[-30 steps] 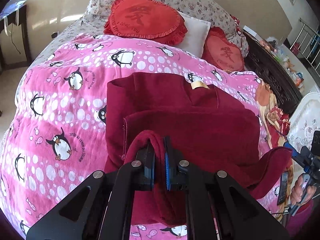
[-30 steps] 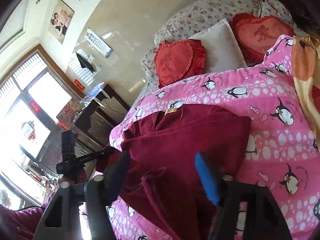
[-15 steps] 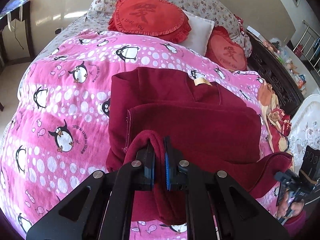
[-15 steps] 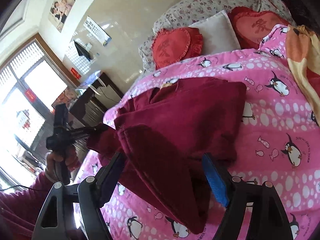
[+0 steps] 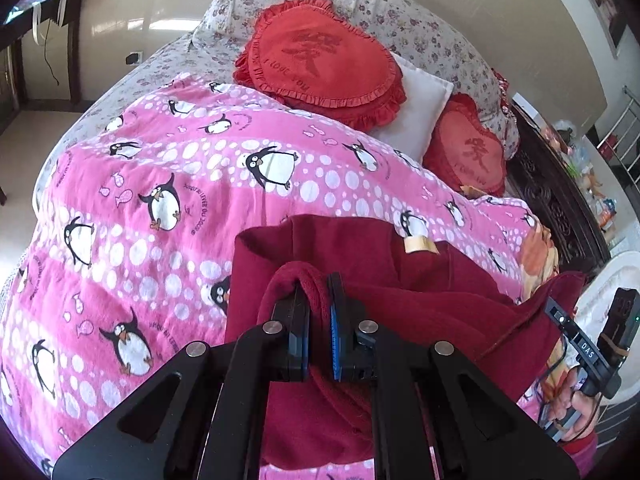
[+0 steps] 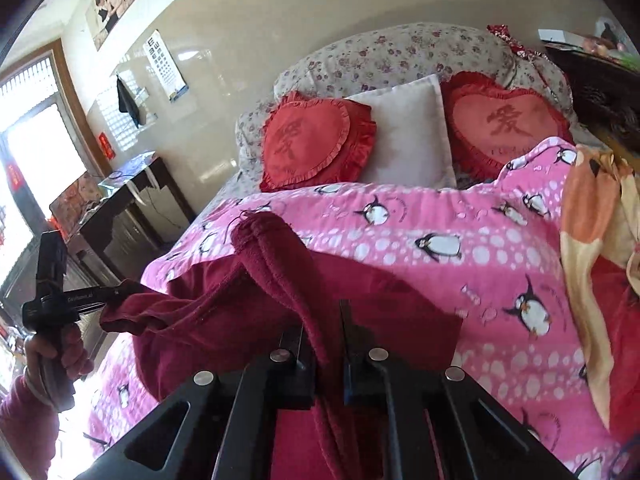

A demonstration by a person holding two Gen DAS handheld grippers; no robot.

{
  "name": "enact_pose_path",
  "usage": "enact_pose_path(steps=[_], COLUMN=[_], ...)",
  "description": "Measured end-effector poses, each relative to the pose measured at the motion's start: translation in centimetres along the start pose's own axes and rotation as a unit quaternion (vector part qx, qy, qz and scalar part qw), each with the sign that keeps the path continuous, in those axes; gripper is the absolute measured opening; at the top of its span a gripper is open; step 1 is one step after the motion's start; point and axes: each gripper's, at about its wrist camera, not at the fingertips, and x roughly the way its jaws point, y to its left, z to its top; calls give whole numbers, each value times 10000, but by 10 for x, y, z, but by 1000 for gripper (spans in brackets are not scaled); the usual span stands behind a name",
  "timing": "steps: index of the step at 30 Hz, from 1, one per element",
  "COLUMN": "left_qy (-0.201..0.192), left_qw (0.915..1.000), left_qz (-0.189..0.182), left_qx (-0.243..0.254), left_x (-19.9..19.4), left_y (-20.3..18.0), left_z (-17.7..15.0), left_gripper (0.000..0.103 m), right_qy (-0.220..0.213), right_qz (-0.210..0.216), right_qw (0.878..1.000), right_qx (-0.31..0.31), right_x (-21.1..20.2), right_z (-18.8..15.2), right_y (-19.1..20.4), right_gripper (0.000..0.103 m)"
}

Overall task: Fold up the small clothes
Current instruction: 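Lift the held hem with both grippers and fold it toward the collar, then open both grippers and release the folded hem, then grasp the folded sweatshirt edge with the right gripper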

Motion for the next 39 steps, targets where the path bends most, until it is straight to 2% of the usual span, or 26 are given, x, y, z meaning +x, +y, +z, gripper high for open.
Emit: enact_pose_path(steps=[3,5,7,8,9,11,12,14,16,18,20,22,26,28,29,32,35,39], left_qy=[262,358,360,352,301,-64,-350,-589,-500,-456,-267,-77,160,398,433,404,314,214], left_qw=[9993,9986,9980,9979,9984,9997,9991,9982,9987,9985,9984,9989,9991,9980,9978,9984,9993,9977], left_qz=[38,-79,-281,-354,-325,28,108,-21,-63,-27,99,198,398,400,363,239,160,106], left_qx=[-271,-381,-425,-407,-346,-219,-199,-116,99,316,487,425,8,-275,-358,-308,116,628], left_x=[30,36,31,26,20,2,-9,-24,-27,-21,-3,20,68,89,92,78,49,14], left_y=[11,17,20,21,21,20,20,18,8,-4,-18,-25,-18,-7,-4,-5,-8,1], left_z=[10,14,16,17,19,20,20,18,13,6,2,2,14,18,19,18,2,-38], left_gripper=[8,12,19,24,29,64,67,68,68,68,68,68,68,68,68,68,68,68], right_qy=[189,545,517,313,148,-137,-213,-303,-405,-180,-17,97,416,611,553,573,535,730], right_qz=[-361,-587,-462,-447,-538,-672,-614,-461,-187,-18,-75,-203,-541,-538,-513,-362,58,159], right_qw=[9990,9964,9966,9973,9971,9962,9966,9978,9989,9997,9992,9988,9977,9962,9967,9974,9978,9963], right_qx=[167,286,447,501,516,539,509,366,115,-180,-382,-439,27,301,298,259,390,431], right_x=[45,70,66,55,45,25,16,2,-6,6,25,50,103,125,128,115,72,5], right_z=[11,13,15,16,14,13,13,11,7,5,5,8,19,19,19,21,13,-37], right_y=[-17,-28,-35,-38,-40,-42,-39,-29,-12,4,14,18,-4,-17,-19,-18,-24,-32], right_gripper=[8,9,11,18,31,41,41,40,40,40,40,40,40,41,41,41,43,44])
